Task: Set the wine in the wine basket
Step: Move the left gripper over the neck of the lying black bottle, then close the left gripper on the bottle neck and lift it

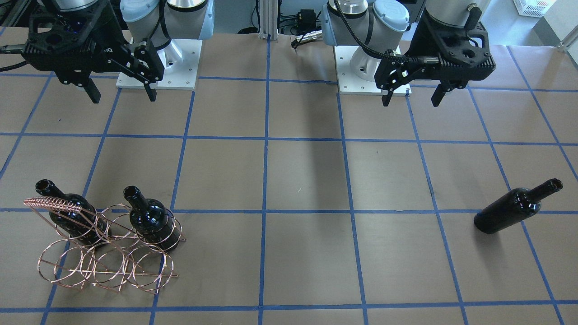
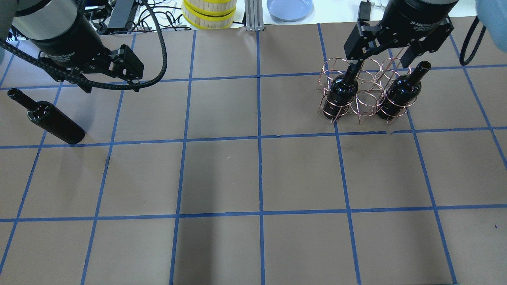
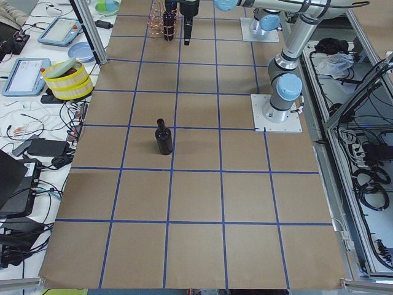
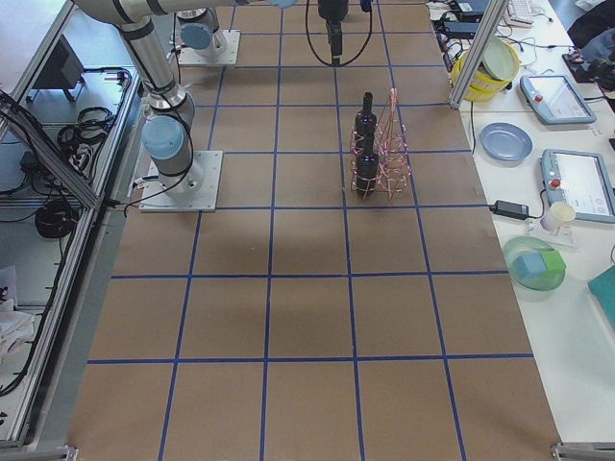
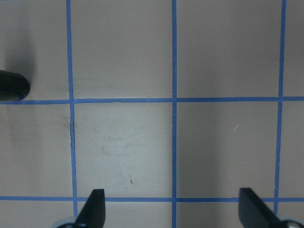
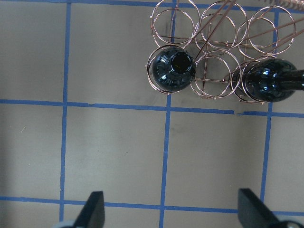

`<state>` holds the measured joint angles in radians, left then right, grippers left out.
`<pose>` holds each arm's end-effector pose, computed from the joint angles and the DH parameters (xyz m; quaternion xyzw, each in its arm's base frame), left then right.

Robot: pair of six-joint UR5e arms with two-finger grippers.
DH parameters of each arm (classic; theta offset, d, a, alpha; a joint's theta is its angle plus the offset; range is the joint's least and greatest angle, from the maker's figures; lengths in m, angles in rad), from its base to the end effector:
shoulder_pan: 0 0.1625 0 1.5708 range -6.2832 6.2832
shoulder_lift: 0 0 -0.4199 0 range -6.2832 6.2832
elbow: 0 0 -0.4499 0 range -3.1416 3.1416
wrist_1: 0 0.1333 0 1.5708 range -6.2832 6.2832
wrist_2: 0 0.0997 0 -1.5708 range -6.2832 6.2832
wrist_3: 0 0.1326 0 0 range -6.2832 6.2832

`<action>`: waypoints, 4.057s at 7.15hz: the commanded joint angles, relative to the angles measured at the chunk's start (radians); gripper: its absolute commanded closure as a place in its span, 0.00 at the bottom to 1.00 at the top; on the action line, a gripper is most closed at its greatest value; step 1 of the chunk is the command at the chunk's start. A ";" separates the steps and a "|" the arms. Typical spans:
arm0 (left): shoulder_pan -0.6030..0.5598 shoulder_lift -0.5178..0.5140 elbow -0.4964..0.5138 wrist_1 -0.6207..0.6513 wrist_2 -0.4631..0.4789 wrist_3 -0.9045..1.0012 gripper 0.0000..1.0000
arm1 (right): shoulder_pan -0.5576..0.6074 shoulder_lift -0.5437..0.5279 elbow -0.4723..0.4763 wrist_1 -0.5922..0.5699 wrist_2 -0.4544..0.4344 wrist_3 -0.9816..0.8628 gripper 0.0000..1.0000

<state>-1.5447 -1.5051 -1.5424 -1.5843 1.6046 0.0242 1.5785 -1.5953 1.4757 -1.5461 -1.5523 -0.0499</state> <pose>-0.1149 -0.5336 0.4997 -0.0016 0.9990 -0.0398 0.0179 0.1400 -0.5472 0.5134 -0.0292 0.9984 -0.0476 0.0082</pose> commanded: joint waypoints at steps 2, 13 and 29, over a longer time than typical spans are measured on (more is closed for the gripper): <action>0.020 -0.009 0.001 0.009 0.001 0.040 0.00 | 0.002 0.000 0.000 0.001 -0.002 -0.001 0.00; 0.589 -0.176 -0.050 0.381 -0.067 0.680 0.03 | 0.000 0.000 0.000 0.001 0.000 0.001 0.00; 0.615 -0.272 -0.124 0.512 -0.195 0.801 1.00 | 0.000 0.000 0.002 0.001 0.000 0.001 0.00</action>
<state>-0.9105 -1.7991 -1.6739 -1.0629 1.4057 0.8322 1.5785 -1.5953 1.4759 -1.5447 -1.5524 -0.0491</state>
